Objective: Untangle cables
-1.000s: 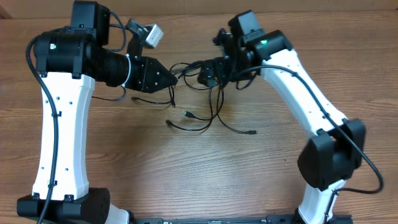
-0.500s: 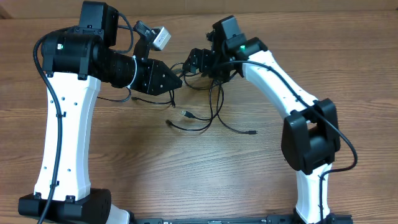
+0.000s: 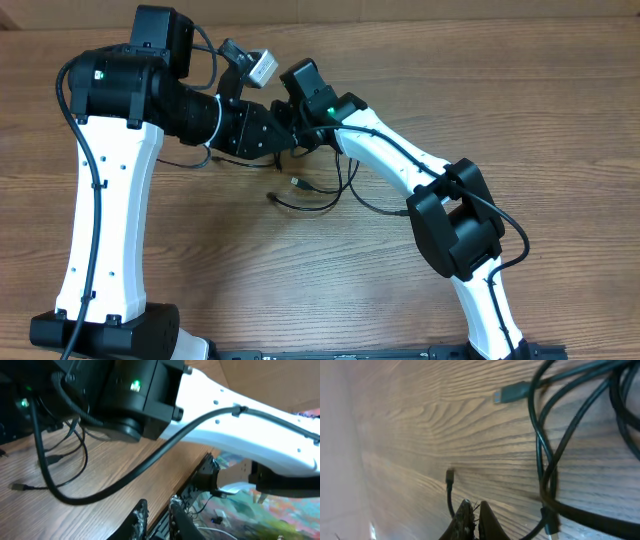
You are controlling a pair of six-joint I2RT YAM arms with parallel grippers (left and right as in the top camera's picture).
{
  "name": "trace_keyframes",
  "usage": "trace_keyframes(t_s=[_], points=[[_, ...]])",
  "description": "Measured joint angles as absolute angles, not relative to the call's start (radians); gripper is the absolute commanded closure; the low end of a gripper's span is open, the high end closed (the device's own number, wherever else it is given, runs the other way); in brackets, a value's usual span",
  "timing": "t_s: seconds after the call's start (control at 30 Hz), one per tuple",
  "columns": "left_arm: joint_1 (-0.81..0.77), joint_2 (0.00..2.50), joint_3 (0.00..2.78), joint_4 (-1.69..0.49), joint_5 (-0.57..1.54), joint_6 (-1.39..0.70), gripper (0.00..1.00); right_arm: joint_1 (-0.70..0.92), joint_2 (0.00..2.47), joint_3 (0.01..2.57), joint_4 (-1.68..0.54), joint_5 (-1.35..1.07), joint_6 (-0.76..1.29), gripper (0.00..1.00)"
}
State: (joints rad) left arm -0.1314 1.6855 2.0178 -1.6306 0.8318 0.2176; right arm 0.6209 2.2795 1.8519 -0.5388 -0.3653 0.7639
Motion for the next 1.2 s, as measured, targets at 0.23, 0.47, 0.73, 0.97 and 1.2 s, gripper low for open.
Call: trace_keyframes(t_s=[0.23, 0.47, 0.73, 0.97, 1.2], points=[[-0.131, 1.686, 2.018, -1.635, 0.832, 0.240, 0.84, 0.562, 2.270, 1.866, -0.649, -0.394, 0.658, 0.24], [-0.131, 1.686, 2.018, -1.631, 0.828, 0.243, 0.84, 0.533, 2.222, 1.866, -0.772, -0.332, 0.678, 0.18], [-0.131, 1.686, 2.018, -1.625, 0.822, 0.243, 0.83, 0.538, 2.191, 1.870, -0.774, -0.142, 0.822, 0.00], [-0.131, 1.686, 2.019, -1.624, 0.822, 0.243, 0.83, 0.538, 2.191, 1.845, -0.612, -0.048, 0.931, 0.31], [-0.131, 1.686, 2.019, -1.624, 0.823, 0.243, 0.82, 0.538, 2.214, 1.840, -0.550, -0.055, 0.970, 0.63]])
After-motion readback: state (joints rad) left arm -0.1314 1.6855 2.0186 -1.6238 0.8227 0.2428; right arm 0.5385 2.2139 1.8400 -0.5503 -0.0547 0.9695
